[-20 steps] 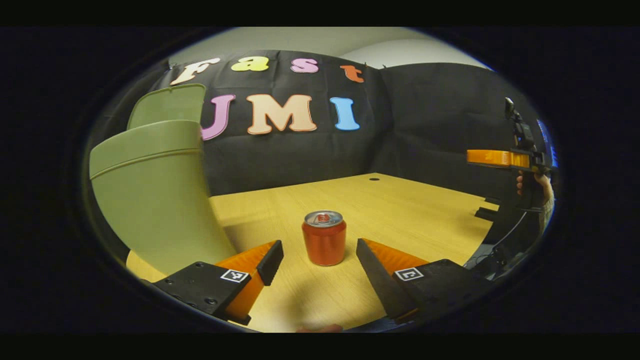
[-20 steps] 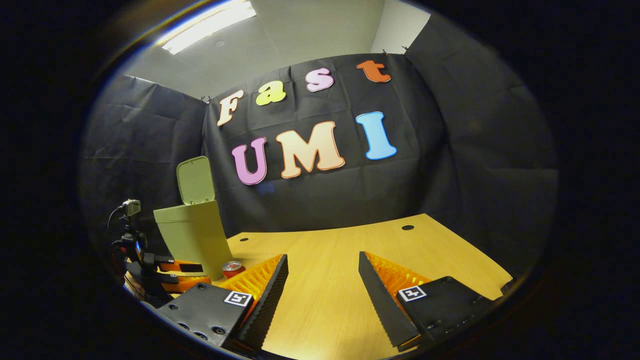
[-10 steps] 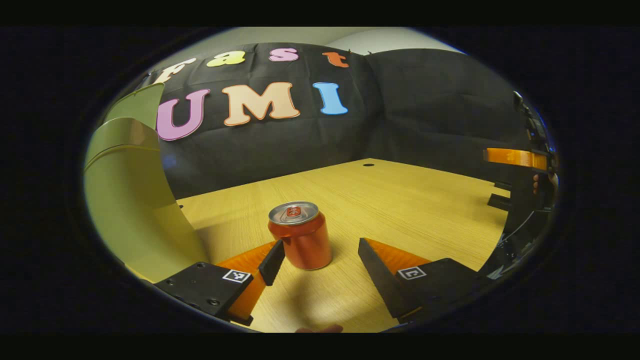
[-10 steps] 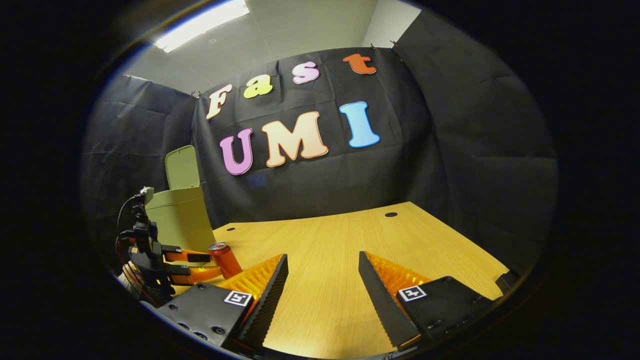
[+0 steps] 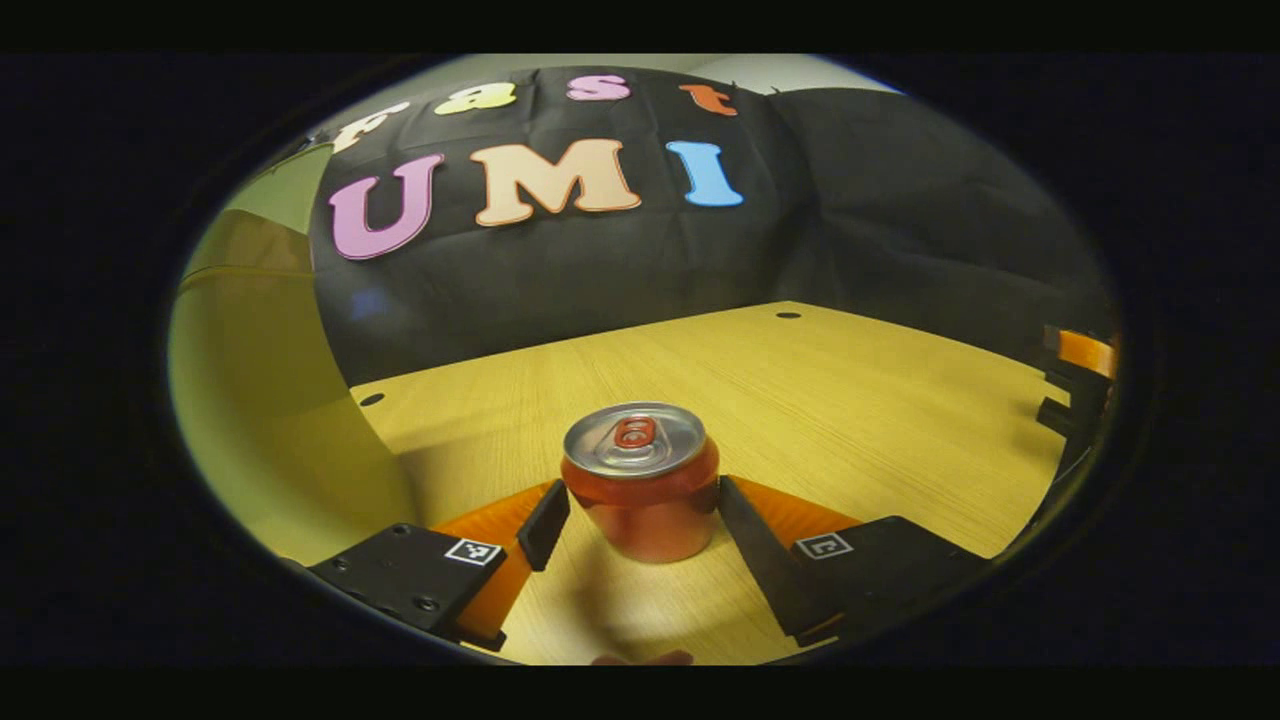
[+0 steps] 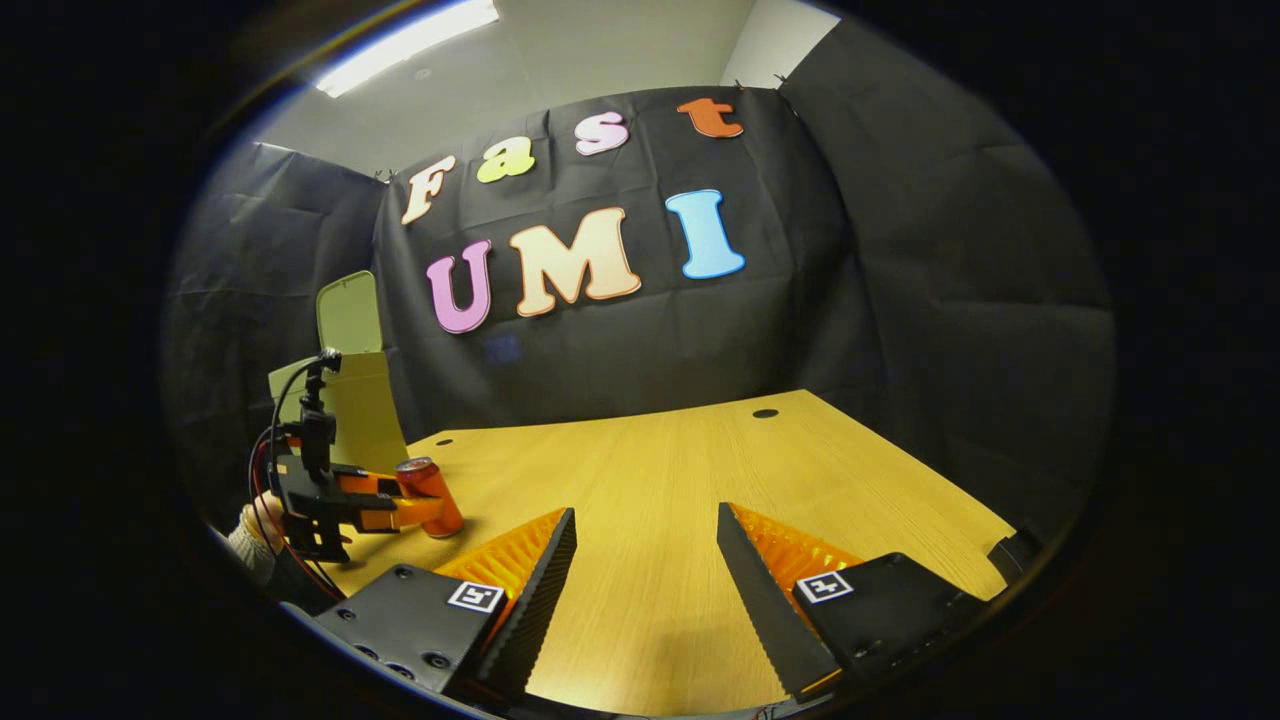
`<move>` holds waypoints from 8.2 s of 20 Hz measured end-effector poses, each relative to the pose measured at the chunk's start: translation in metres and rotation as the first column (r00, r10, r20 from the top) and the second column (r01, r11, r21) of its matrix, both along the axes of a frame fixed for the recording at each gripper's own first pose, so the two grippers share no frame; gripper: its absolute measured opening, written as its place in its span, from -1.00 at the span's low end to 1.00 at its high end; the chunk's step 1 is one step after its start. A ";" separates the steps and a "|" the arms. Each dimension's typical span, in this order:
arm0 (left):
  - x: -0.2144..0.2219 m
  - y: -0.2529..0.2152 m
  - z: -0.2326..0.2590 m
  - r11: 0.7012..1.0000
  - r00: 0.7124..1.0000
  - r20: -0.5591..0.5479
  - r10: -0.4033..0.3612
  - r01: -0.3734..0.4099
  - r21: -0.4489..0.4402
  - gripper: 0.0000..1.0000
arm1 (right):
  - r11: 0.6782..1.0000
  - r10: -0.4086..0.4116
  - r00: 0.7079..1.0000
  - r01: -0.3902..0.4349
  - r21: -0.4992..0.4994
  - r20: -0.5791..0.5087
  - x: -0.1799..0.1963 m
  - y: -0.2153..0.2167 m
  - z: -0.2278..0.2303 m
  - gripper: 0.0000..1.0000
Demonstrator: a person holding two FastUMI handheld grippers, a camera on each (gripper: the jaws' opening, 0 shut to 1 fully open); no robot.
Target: Press the lid of the desktop garbage bin to open it, pick up the crumpled paper on the desktop and throw it into the bin, then pick up the pop can on the desktop and drop it into the bin, and finally close the garbage bin lid.
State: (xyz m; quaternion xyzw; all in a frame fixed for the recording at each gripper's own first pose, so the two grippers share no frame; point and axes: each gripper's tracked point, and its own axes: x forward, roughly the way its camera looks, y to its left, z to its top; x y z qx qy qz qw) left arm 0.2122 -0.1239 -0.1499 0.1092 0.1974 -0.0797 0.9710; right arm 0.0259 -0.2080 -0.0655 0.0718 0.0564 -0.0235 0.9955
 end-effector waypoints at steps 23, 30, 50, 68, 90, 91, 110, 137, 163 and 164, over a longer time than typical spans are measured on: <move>-0.015 -0.017 0.161 0.979 0.975 0.196 -0.109 0.139 -0.149 0.54 | 0.999 0.014 1.000 -0.015 -0.032 -0.009 0.034 0.031 0.044 0.81; -0.070 -0.001 0.276 0.946 0.939 0.308 -0.155 0.231 -0.229 0.53 | 0.992 0.097 0.995 -0.097 -0.085 0.003 0.045 0.100 0.082 0.81; -0.078 0.249 0.296 0.959 0.917 0.308 0.252 -0.195 -0.206 0.53 | 0.968 0.249 0.968 -0.249 0.003 0.043 0.138 0.230 0.068 0.81; -0.052 0.272 0.268 0.944 0.915 0.230 0.331 -0.317 -0.095 0.60 | 0.974 0.227 0.973 -0.227 -0.018 0.042 0.144 0.212 0.058 0.81; 0.030 0.295 0.474 0.895 0.765 0.470 0.440 -0.414 -0.165 0.52 | 0.975 0.221 0.975 -0.220 -0.030 0.015 0.145 0.204 0.051 0.81; 0.036 0.297 0.476 0.893 0.763 0.474 0.440 -0.424 -0.147 0.52 | 0.976 0.218 0.976 -0.218 -0.029 0.011 0.146 0.203 0.051 0.81; 0.001 0.266 0.420 0.923 0.804 0.464 0.372 -0.371 -0.098 0.55 | 0.979 0.205 0.978 -0.205 0.007 0.041 0.142 0.191 0.060 0.81; -0.059 0.241 0.265 0.927 0.824 0.425 0.374 -0.348 -0.140 0.67 | 0.973 0.230 0.971 -0.231 0.001 0.057 0.141 0.198 0.064 0.82; -0.139 0.163 0.237 0.991 0.846 0.523 0.106 -0.045 -0.127 0.92 | 0.939 0.336 0.921 -0.309 -0.152 0.198 0.158 0.314 0.220 0.81; -0.143 0.162 0.234 0.991 0.850 0.516 0.101 -0.042 -0.125 0.90 | 0.930 0.361 0.912 -0.336 -0.151 0.195 0.162 0.331 0.225 0.82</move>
